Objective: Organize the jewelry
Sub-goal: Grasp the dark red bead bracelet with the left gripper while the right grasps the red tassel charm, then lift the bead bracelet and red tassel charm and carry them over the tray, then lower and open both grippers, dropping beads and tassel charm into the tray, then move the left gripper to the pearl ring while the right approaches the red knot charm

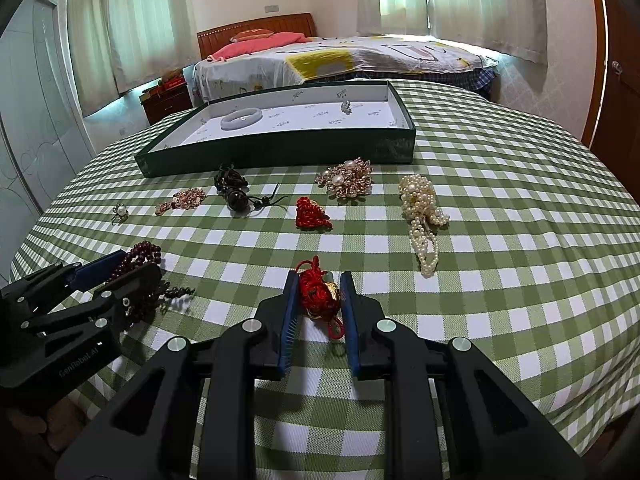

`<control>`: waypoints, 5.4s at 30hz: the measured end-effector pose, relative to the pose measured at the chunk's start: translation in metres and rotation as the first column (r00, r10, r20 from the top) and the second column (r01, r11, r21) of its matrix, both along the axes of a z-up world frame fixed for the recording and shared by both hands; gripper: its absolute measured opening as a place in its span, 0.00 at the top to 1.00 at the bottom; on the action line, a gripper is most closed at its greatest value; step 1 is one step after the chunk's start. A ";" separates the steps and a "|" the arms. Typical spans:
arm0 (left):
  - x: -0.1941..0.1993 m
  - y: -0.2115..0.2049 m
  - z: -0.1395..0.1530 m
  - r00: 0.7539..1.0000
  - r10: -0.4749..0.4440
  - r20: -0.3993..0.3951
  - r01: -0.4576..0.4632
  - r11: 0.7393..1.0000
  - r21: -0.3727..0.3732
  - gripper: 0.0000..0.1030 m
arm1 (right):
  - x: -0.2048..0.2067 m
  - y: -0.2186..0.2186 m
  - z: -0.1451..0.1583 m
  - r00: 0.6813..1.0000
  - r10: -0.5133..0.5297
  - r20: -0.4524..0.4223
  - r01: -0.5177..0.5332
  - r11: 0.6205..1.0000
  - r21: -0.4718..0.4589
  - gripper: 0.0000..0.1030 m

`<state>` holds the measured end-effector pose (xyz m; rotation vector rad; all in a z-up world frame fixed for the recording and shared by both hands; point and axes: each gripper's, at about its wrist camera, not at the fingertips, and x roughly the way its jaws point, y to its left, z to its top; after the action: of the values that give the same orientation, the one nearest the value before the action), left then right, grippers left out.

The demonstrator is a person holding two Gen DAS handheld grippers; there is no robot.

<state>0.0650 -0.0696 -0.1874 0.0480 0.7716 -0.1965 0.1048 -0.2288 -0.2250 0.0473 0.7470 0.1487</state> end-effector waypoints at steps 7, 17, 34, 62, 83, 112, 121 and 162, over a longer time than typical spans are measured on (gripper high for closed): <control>0.000 0.004 0.000 0.999 -0.040 -0.006 0.040 0.998 -0.051 0.88 | 0.000 0.000 0.001 1.000 -0.003 0.004 0.003 1.000 0.001 0.80; -0.001 0.005 0.009 0.999 -0.029 0.039 0.031 0.998 -0.049 0.88 | -0.002 -0.001 0.007 0.999 -0.007 0.034 0.007 1.000 0.008 0.80; 0.004 0.015 0.066 0.982 -0.009 0.186 0.023 0.997 -0.074 0.89 | 0.001 0.007 0.061 0.988 0.010 0.154 -0.017 0.999 0.041 0.80; 0.165 0.002 0.095 0.963 0.031 0.267 -0.003 0.995 -0.104 0.89 | 0.173 0.028 0.103 0.961 0.034 0.274 -0.045 0.998 0.037 0.80; 0.263 -0.017 0.036 0.999 0.038 0.018 -0.037 0.998 -0.041 0.88 | 0.270 0.026 0.032 1.000 0.020 0.003 -0.020 1.000 0.020 0.80; 0.234 0.004 0.065 0.996 0.069 0.063 -0.061 0.992 -0.108 0.65 | 0.236 0.027 0.066 0.997 0.023 0.070 -0.023 1.000 0.008 0.72; 0.182 0.028 0.086 0.988 0.096 0.123 -0.076 0.984 -0.160 0.65 | 0.177 0.023 0.088 0.991 0.012 0.131 -0.014 1.000 0.012 0.72; 0.054 0.083 0.018 0.981 0.193 0.019 -0.190 0.976 -0.108 0.65 | 0.065 0.017 0.001 1.000 0.015 -0.016 -0.016 0.999 -0.034 0.79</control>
<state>0.1187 0.0134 -0.1691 -0.1235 0.7302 -0.0525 0.1701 -0.2115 -0.2243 0.0100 0.7661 0.1501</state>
